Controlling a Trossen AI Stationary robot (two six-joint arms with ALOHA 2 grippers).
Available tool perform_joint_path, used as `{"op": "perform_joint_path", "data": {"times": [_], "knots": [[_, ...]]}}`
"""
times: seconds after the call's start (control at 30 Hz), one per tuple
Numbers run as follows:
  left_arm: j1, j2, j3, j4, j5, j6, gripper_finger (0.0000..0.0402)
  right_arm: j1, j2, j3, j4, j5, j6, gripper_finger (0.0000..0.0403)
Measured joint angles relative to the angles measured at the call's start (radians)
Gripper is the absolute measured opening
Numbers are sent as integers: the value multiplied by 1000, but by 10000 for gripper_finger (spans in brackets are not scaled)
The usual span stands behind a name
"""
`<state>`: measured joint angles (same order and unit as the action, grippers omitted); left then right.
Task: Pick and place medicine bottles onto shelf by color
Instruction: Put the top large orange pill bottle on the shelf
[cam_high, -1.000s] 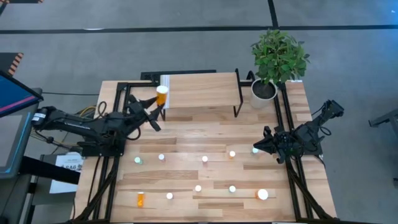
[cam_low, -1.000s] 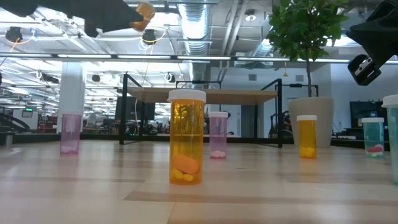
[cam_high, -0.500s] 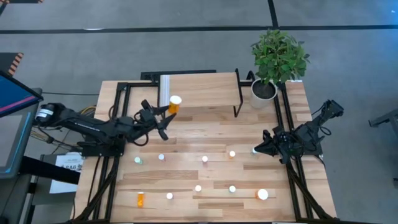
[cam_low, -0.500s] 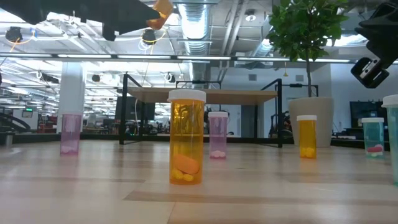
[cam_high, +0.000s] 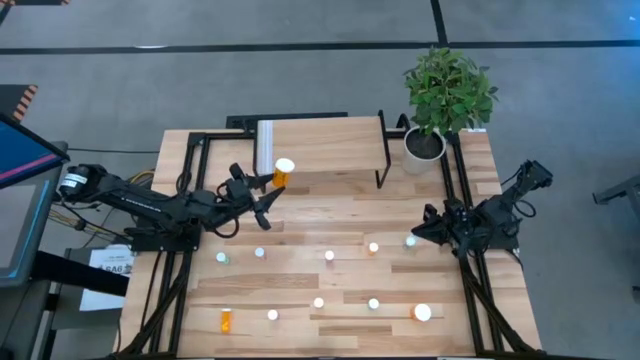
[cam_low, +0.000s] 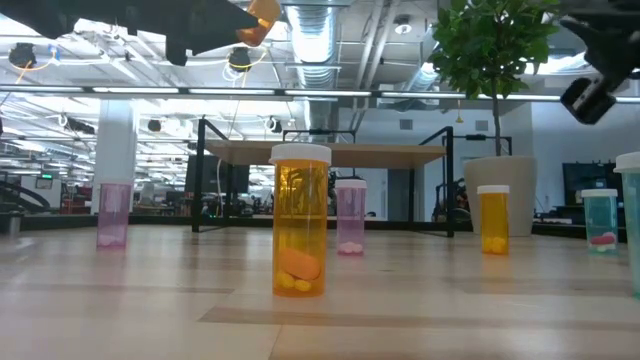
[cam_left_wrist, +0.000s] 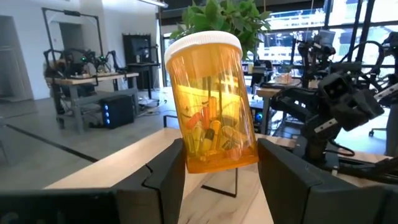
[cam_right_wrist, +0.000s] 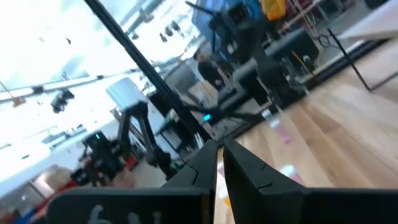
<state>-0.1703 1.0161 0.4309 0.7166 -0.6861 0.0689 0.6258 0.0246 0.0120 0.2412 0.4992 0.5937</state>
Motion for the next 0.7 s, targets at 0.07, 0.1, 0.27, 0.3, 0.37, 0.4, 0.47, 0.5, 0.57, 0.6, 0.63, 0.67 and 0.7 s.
{"op": "perform_joint_path", "data": {"times": [0.07, 0.1, 0.27, 0.3, 0.37, 0.4, 0.47, 0.5, 0.57, 0.6, 0.63, 0.67, 0.7], "knots": [[0, 0, 0, 0, 0, -2, 159, -2, 1, 0, 42, 16, -26, 53], [0, 0, 0, 0, 0, -2, 159, -7, 0, 0, 61, 26, -40, 53], [0, 0, 0, -11, 0, -29, 159, -25, 1, 2, 48, 27, -50, 53], [0, 0, 0, -12, 0, -29, 159, -27, 1, 2, 37, 27, -50, 53], [0, 0, 0, -12, 0, -29, 159, -27, 1, 2, 14, 27, -51, 53], [0, 0, 0, -12, 0, -32, 159, -27, 1, 2, 12, 27, -53, 53], [0, 0, 0, -12, 0, -52, 159, -27, 0, 2, -12, 34, -53, 53], [0, 0, 0, -12, 0, -58, 159, -26, 1, 1, -28, 66, -54, 53], [0, 0, 0, -12, 0, -64, 159, -32, 1, 1, -28, 195, -90, 53], [0, 0, 0, -12, 0, -65, 159, -39, 1, 2, -27, 276, -118, 53], [0, 0, 0, -11, 0, -65, 159, -48, 1, 2, -29, 343, -140, 53], [0, 0, 0, -10, 0, -65, 159, -60, 1, 2, -28, 390, -164, 53], [0, 0, 0, -5, 4, -67, 159, -74, 2, 2, -11, 405, -202, 53]]}}
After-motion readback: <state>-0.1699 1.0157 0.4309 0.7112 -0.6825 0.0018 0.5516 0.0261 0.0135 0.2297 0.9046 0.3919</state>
